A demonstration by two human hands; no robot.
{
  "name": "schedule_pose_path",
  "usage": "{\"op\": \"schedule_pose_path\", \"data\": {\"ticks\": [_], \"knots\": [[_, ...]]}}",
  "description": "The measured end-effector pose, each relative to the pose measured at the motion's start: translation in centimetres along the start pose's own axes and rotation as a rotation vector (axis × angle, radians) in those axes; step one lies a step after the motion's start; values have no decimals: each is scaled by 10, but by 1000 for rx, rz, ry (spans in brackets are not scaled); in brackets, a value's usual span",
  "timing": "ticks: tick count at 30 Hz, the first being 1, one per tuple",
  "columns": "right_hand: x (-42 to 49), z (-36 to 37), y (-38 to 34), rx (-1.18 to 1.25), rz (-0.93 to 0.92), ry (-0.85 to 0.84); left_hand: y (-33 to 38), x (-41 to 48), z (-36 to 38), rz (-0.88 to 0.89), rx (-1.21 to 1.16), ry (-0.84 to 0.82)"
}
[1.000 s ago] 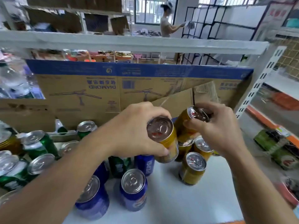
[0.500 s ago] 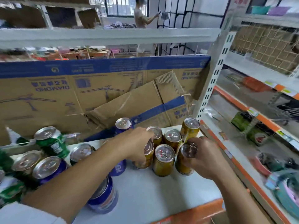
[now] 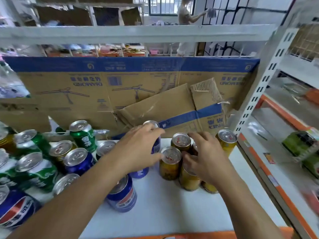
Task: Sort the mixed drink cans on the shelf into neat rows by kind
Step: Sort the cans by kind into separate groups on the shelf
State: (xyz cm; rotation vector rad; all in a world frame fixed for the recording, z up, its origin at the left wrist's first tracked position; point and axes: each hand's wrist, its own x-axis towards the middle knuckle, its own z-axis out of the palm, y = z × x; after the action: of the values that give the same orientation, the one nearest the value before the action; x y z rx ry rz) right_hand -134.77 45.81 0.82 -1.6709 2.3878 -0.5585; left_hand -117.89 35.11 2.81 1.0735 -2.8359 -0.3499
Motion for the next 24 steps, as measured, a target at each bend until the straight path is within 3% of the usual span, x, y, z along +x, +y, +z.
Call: {"op": "schedule_pose_path", "data": {"ticks": [4, 8, 13, 24], "knots": [[18, 21, -42, -49, -190, -69, -40, -42, -20, -211, 116, 113], [33, 37, -92, -74, -345, -138, -80, -90, -32, -433, 231, 92], [44, 59, -156, -102, -525, -144, -122, -144, -38, -637, 212, 149], [79, 113, -289, -228, -632, -417, -219, -223, -46, -826, 117, 164]]}}
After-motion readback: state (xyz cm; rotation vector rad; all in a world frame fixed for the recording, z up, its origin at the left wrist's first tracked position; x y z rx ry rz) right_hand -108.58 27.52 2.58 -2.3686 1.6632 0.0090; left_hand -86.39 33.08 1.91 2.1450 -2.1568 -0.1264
